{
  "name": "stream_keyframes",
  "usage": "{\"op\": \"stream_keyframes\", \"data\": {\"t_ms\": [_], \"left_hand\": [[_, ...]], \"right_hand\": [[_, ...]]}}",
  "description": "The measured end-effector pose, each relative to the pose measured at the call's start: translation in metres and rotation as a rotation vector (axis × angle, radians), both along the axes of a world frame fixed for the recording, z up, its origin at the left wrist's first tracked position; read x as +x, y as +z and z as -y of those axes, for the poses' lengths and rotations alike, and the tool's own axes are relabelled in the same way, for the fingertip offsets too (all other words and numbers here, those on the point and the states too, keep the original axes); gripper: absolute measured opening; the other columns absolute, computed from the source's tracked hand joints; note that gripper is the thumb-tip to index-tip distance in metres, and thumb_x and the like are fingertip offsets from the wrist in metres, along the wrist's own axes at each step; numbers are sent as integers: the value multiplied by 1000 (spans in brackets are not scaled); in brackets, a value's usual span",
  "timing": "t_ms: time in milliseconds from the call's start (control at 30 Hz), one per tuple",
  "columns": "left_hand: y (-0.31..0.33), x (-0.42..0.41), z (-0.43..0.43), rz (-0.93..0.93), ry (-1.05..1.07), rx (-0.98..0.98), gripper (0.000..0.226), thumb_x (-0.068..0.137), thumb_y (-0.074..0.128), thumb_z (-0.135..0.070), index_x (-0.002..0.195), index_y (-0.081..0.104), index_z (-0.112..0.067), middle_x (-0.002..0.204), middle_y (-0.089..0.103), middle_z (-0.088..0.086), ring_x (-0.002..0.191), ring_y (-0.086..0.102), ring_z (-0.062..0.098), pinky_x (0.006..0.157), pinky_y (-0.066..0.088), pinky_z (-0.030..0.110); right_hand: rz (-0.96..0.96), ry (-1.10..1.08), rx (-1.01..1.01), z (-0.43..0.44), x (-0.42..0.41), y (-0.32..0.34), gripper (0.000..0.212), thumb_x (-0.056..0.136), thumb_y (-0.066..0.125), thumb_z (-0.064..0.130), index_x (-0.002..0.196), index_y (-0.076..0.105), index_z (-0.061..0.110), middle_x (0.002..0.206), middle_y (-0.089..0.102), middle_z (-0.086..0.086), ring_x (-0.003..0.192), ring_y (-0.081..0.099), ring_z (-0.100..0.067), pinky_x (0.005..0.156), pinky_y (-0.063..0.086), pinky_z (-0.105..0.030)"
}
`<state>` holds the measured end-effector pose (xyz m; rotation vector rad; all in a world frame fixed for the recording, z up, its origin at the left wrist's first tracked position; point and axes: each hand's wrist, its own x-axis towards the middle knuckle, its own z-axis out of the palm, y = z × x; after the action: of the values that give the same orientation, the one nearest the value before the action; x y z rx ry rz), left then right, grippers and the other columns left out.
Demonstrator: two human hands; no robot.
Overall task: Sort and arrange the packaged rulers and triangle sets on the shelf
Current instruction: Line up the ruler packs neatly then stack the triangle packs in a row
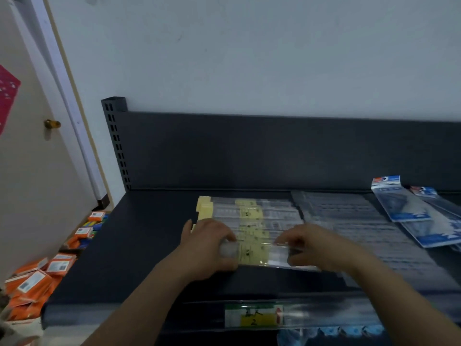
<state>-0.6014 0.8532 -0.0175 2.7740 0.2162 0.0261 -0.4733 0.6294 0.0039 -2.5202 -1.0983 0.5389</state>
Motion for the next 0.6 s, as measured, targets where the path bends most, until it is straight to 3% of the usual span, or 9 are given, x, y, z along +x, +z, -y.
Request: {"op": "stream_keyframes", "data": {"t_ms": [100, 167, 233, 333, 433, 533, 600], "left_hand": [[-9, 6, 0, 18, 28, -47, 32, 85, 62, -51, 111, 49, -38, 122, 45, -21, 118, 42, 6, 115, 17, 49], [-10, 8, -1, 13, 42, -83, 33, 87, 61, -48, 115, 46, -42, 127, 44, -23, 120, 42, 4, 114, 19, 47], [-9, 10, -1, 15, 52, -97, 39, 90, 59, -44, 126, 43, -43, 137, 40, -22, 129, 38, 4, 117, 13, 47], [-8, 11, 6, -64, 46, 37, 47, 98, 46, -41, 143, 31, -41, 154, 22, -17, 145, 15, 9, 118, -3, 50], [-15, 4, 16, -139, 31, 161, 49, 102, 28, -43, 150, 14, -43, 161, -5, -11, 147, -9, 10, 117, -13, 49], [-21, -7, 19, -17, 59, -1, 42, 102, 31, -42, 144, 30, -46, 160, 0, -14, 147, -1, 6, 119, -7, 43], [-19, -13, 19, 76, 80, -107, 36, 100, 42, -35, 135, 48, -43, 156, 17, -18, 142, 19, 4, 118, 14, 30]], "right_hand": [[34, 3, 18, 0, 6, -9, 42, 81, 74, 30, 119, 58, 39, 114, 52, 10, 104, 57, -7, 93, 50, -26], [44, 12, 38, -3, 12, -10, 45, 80, 75, 32, 120, 56, 40, 120, 47, 6, 107, 54, -10, 97, 50, -32], [46, 10, 38, -5, 18, -10, 56, 80, 74, 35, 129, 49, 43, 138, 38, 5, 124, 44, -15, 106, 43, -38], [-3, 54, 18, -5, 22, -13, 74, 87, 67, 34, 148, 26, 40, 159, 8, 11, 143, 23, -14, 117, 24, -31], [48, 191, -63, 2, 14, -19, 65, 98, 49, 34, 152, 13, 33, 160, -4, 13, 147, 3, -8, 114, 7, -21], [69, 253, -61, 11, 3, -26, 55, 103, 35, 35, 153, 12, 33, 159, -11, 14, 146, -10, -5, 111, -3, -18], [52, 269, -34, 15, -2, -31, 50, 104, 32, 33, 151, 15, 36, 159, -10, 14, 145, -11, -3, 111, -4, -18]]}}
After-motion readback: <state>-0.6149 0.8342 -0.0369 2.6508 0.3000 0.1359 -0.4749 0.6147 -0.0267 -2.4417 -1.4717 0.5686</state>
